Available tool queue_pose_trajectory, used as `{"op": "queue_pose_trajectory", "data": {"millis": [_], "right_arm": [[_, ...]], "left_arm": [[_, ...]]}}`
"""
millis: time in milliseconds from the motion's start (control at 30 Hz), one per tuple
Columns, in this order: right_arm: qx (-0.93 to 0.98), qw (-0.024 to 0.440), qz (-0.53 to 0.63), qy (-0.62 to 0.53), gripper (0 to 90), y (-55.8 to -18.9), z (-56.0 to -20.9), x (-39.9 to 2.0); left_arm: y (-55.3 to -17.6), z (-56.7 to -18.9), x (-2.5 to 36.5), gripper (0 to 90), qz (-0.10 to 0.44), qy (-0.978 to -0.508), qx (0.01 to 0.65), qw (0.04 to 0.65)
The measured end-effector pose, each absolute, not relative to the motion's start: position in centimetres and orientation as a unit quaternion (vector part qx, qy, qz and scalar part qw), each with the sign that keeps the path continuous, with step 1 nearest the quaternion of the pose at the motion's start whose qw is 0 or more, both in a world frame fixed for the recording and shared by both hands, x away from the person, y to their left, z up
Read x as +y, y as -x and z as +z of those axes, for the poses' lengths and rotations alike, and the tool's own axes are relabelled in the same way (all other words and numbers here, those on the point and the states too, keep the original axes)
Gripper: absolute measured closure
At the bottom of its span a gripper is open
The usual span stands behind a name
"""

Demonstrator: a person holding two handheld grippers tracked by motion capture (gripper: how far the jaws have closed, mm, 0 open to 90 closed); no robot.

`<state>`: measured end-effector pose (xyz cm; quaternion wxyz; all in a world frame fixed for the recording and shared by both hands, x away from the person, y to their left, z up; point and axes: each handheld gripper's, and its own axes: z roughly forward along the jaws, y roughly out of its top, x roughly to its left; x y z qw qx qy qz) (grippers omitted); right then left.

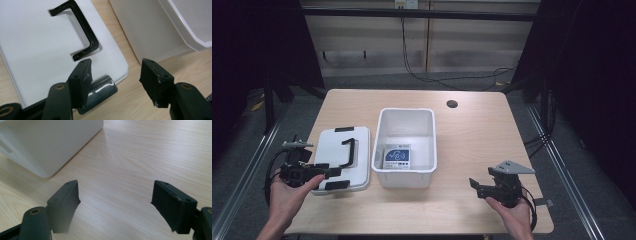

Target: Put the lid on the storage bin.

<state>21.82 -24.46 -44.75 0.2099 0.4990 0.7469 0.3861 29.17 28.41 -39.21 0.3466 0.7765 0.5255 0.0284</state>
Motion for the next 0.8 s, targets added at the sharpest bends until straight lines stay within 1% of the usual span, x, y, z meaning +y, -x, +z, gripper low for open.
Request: {"op": "queue_pose_trajectory", "data": {"millis": [167, 333, 367, 433, 500, 800], "right_arm": [[0.748, 0.208, 0.386, -0.498, 21.5, -21.8, -44.8, -24.5], [0.751, 0.207, 0.384, -0.496, 21.5, -21.8, -44.8, -24.4], [0.750, 0.206, 0.384, -0.497, 21.6, -21.8, -44.8, -24.4], [0.751, 0.205, 0.383, -0.497, 21.5, -21.9, -44.8, -24.4], [0.752, 0.204, 0.382, -0.496, 21.5, -21.8, -44.8, -24.4], [0.753, 0.203, 0.382, -0.496, 21.8, -21.8, -44.9, -24.4]], "left_arm": [[-30.4, -38.9, 27.9, 42.6, 0.020, -0.779, 0.533, 0.331], [-32.0, -38.5, 27.3, 40.6, 0.013, -0.782, 0.547, 0.299], [-32.7, -38.3, 26.9, 40.7, 0.017, -0.786, 0.549, 0.284], [-32.9, -38.2, 26.7, 41.6, 0.018, -0.786, 0.550, 0.282], [-33.6, -37.9, 26.0, 51.8, 0.029, -0.792, 0.550, 0.264], [-35.5, -37.6, 25.0, 51.7, 0.032, -0.791, 0.565, 0.232]]}}
